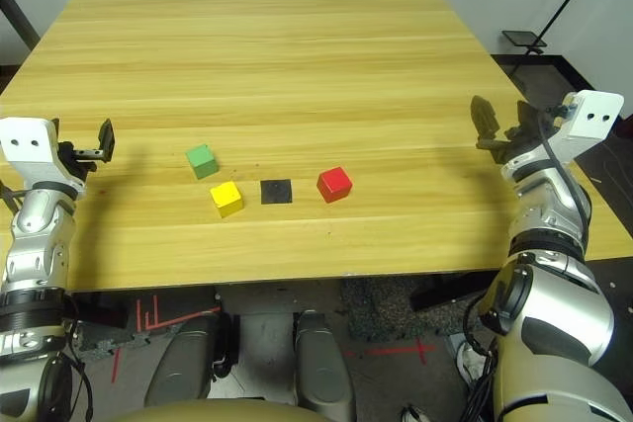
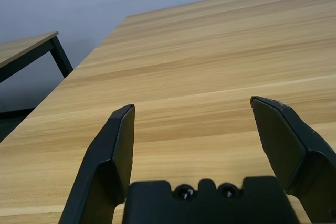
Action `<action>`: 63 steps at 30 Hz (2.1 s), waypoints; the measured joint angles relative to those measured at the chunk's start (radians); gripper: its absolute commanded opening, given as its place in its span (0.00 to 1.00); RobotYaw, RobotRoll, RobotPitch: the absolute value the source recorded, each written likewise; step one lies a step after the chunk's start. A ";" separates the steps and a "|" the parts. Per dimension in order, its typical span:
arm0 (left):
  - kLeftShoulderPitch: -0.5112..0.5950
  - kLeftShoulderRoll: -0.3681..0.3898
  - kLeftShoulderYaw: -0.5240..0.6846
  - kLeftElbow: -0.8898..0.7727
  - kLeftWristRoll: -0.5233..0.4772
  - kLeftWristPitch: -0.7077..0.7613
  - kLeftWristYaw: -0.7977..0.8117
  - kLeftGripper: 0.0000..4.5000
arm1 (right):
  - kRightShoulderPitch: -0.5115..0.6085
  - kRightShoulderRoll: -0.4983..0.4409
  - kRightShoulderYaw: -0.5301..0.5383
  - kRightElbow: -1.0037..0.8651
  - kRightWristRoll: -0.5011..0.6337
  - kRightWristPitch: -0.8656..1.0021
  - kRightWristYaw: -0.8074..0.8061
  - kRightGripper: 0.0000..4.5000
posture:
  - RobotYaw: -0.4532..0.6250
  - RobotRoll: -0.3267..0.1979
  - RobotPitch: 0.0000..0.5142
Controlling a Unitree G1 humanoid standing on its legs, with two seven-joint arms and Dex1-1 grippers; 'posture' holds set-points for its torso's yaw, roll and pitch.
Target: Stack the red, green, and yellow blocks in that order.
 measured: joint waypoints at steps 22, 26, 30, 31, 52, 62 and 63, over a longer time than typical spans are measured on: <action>-0.154 0.257 -0.069 -0.300 -0.305 0.418 -0.450 1.00 | -0.262 -0.042 0.501 -0.130 -0.257 0.197 0.784 1.00 | 0.67 0.31 0.11; -0.180 0.268 -0.115 -0.364 -0.322 0.494 -0.488 1.00 | -0.299 -0.020 0.622 -0.163 -0.253 0.197 0.883 1.00 | 0.70 0.30 0.11; -0.219 0.275 -0.163 -0.405 -0.332 0.576 -0.506 1.00 | -0.305 -0.008 0.765 -0.203 -0.196 0.174 0.890 1.00 | 0.73 0.30 0.13; -0.228 0.275 -0.178 -0.411 -0.332 0.596 -0.510 1.00 | -0.307 -0.009 0.807 -0.205 -0.190 0.153 0.891 1.00 | 0.73 0.30 0.13; -0.169 0.263 -0.302 -0.486 -0.281 0.715 -0.494 1.00 | -0.415 0.133 1.094 0.015 -0.361 -0.200 0.891 1.00 | 0.84 0.24 0.21; -0.152 0.245 -0.282 -0.534 -0.277 0.741 -0.449 1.00 | -0.425 0.154 1.026 0.037 -0.455 -0.212 0.891 0.51 | 0.86 0.21 0.21; -0.150 0.244 -0.281 -0.535 -0.277 0.742 -0.447 1.00 | -0.429 0.154 1.020 0.037 -0.460 -0.206 0.892 0.45 | 0.86 0.21 0.21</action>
